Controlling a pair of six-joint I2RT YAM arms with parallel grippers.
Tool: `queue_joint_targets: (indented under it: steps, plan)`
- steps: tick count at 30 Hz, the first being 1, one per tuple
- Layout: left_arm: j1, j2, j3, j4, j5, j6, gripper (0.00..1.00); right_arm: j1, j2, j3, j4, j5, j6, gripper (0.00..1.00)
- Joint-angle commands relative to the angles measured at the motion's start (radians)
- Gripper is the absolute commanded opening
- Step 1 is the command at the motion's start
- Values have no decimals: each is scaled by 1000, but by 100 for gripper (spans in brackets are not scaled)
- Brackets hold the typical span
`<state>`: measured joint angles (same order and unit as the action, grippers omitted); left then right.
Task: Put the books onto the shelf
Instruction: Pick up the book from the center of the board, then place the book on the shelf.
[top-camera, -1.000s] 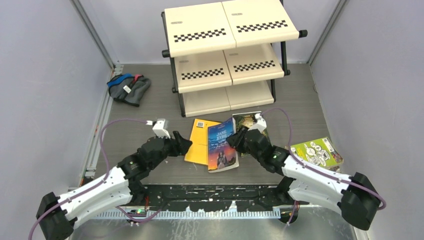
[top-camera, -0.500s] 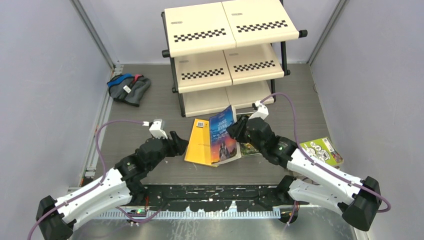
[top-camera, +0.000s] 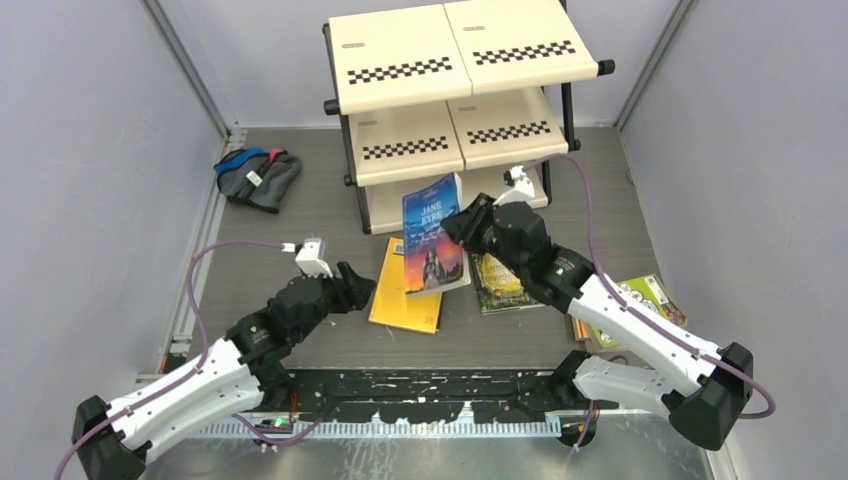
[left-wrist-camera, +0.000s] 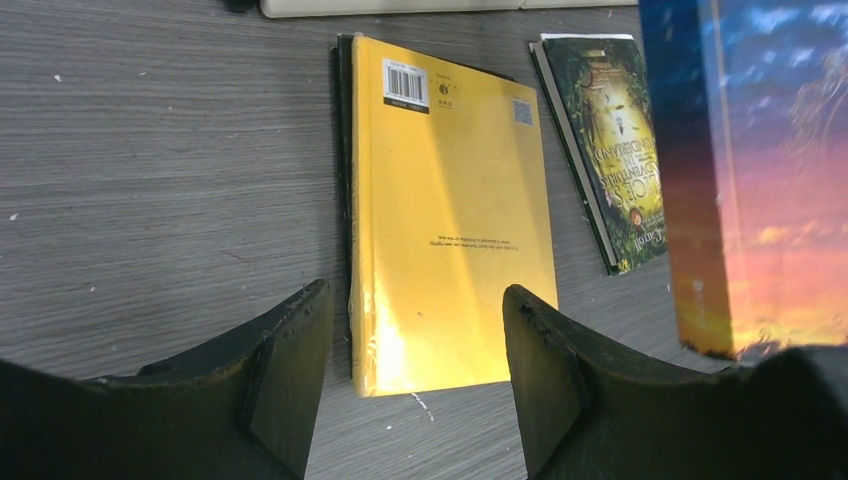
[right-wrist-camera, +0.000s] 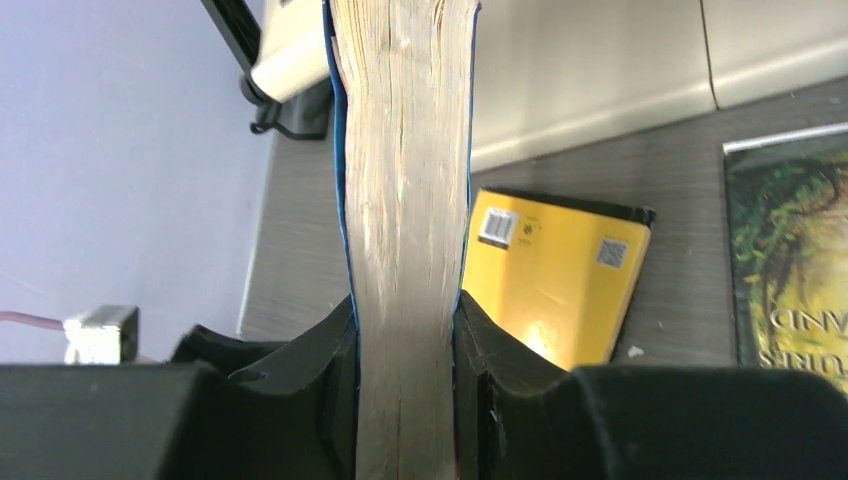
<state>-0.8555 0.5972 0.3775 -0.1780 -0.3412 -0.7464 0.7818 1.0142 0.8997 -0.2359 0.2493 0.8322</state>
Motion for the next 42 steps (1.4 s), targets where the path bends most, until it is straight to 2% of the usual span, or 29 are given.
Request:
queue_joint_targets:
  steps: [1,10,18,32,42]
  plan:
    - [-2,-10,47,3,-20,23,64,-27,8,150,279,-53,42,1]
    - [-2,3,46,8,-16,27,63,-75,52,212,329,-100,82,1]
    - [-2,3,43,11,-9,25,63,-139,119,209,451,-147,167,1]
    - [-2,11,40,16,-7,31,63,-260,309,254,671,-225,335,1]
    - [-2,29,49,34,-14,51,63,-312,473,382,692,-293,389,1]
